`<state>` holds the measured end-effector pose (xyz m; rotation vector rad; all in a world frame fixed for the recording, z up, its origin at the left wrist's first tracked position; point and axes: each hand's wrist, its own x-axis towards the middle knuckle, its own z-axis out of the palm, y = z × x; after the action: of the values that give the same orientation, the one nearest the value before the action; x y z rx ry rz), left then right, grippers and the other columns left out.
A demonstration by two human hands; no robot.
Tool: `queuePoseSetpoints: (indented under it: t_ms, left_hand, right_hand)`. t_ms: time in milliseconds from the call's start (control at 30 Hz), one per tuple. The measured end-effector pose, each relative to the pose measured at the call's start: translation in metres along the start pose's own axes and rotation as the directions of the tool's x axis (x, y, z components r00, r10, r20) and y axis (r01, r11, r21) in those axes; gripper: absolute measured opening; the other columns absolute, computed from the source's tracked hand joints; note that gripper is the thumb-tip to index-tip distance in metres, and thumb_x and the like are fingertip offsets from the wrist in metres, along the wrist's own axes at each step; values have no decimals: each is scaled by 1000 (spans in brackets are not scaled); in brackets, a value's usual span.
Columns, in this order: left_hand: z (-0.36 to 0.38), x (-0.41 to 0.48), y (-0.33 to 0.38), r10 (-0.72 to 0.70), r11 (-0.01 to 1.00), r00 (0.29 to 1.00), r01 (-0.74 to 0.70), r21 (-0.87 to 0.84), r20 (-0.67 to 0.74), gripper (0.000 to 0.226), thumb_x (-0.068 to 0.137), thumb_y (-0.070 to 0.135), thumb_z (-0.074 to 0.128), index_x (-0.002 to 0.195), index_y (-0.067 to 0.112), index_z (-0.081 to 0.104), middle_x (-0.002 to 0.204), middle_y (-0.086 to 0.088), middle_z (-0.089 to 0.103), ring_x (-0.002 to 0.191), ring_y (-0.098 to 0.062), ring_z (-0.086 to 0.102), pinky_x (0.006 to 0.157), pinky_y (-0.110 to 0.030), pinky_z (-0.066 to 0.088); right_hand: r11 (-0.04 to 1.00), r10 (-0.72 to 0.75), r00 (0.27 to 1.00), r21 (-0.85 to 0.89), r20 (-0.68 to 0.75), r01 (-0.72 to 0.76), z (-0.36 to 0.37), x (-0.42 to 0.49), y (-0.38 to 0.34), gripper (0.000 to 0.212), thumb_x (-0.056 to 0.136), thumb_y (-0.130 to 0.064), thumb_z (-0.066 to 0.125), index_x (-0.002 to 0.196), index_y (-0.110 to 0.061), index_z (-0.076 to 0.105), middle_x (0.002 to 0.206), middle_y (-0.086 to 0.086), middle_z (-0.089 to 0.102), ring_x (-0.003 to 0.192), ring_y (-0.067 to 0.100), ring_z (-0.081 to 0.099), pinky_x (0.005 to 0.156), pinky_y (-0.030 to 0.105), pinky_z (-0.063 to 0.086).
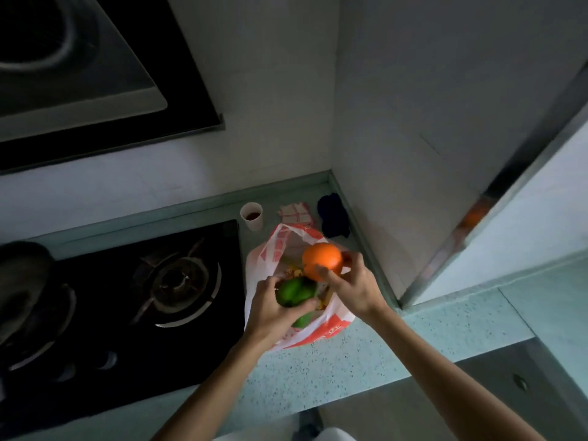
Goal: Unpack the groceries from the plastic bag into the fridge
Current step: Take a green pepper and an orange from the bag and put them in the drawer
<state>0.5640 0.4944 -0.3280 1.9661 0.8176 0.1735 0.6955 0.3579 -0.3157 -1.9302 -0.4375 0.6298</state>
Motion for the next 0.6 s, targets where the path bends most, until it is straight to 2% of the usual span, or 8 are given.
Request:
queuePoseSetpoints:
  t_ms: [133, 200, 267, 333, 400, 467, 533, 600]
  left_hand:
    - [-6, -47, 4, -25, 971, 999, 17, -238, -29, 79, 51, 58, 87, 114, 26, 52, 108, 5, 67, 100, -12, 66, 78, -27, 57]
    - [-7, -78, 7, -31, 952, 999, 17, -307, -41, 83, 48, 58, 85, 115, 23, 51, 108, 2, 67, 98, -11, 67, 77, -27, 57]
    - [-8, -115, 12, -17, 934, 999, -1, -356, -49, 83, 48, 56, 83, 115, 20, 51, 107, 1, 66, 94, -8, 66, 67, -16, 52]
    - [-5, -155, 11, -20, 920, 998, -8, -393, -68, 77, 51, 52, 84, 113, 20, 52, 106, 2, 65, 94, -8, 65, 65, -14, 50]
    - [-1, -195, 8, -21, 897, 995, -25, -441, -98, 71, 54, 50, 84, 112, 22, 52, 108, 0, 64, 97, -12, 66, 74, -25, 56]
    - [4, -230, 3, -49, 862, 990, -23, -506, -129, 67, 58, 47, 86, 111, 25, 53, 113, -2, 63, 101, -15, 66, 83, -39, 59]
    - [7, -266, 2, -70, 833, 985, -29, -553, -157, 57, 71, 34, 86, 116, 25, 53, 115, -1, 63, 101, -14, 65, 84, -42, 59]
    - [9, -298, 5, -79, 824, 983, -29, -566, -166, 57, 71, 34, 85, 119, 27, 55, 115, 3, 64, 103, -13, 65, 87, -43, 58]
  right_hand:
    - [983, -45, 999, 180, -18, 48, -13, -47, -7, 73, 76, -49, 71, 137, -34, 34, 119, -2, 52, 97, 16, 61, 80, 38, 59]
    - [971, -48, 998, 236, 28, 40, -18, -76, -7, 71, 77, -47, 68, 139, -38, 33, 120, -2, 51, 95, 22, 66, 77, 35, 61]
    - [957, -43, 997, 288, 65, 22, -21, -109, -3, 63, 86, -41, 66, 140, -34, 35, 125, 7, 52, 88, 26, 72, 76, 36, 61]
    - [938, -16, 996, 346, 88, -15, -23, -146, 3, 57, 91, -36, 62, 140, -27, 34, 130, 12, 51, 92, 28, 71, 74, 35, 61]
    - [922, 0, 997, 386, 75, -29, -25, -183, 12, 54, 91, -34, 63, 136, -21, 35, 131, 14, 48, 101, 31, 67, 70, 30, 61]
    - [900, 20, 998, 434, 64, -46, -29, -219, 20, 52, 90, -34, 64, 131, -17, 37, 129, 18, 50, 98, 34, 70, 72, 35, 61]
    - [872, 38, 997, 486, 63, -64, -34, -256, 26, 50, 90, -31, 64, 129, -14, 37, 124, 21, 53, 90, 35, 73, 75, 40, 60]
    - [867, 25, 998, 496, 66, -54, -44, -293, 28, 48, 91, -30, 63, 128, -13, 37, 123, 22, 54, 88, 35, 73, 76, 42, 60]
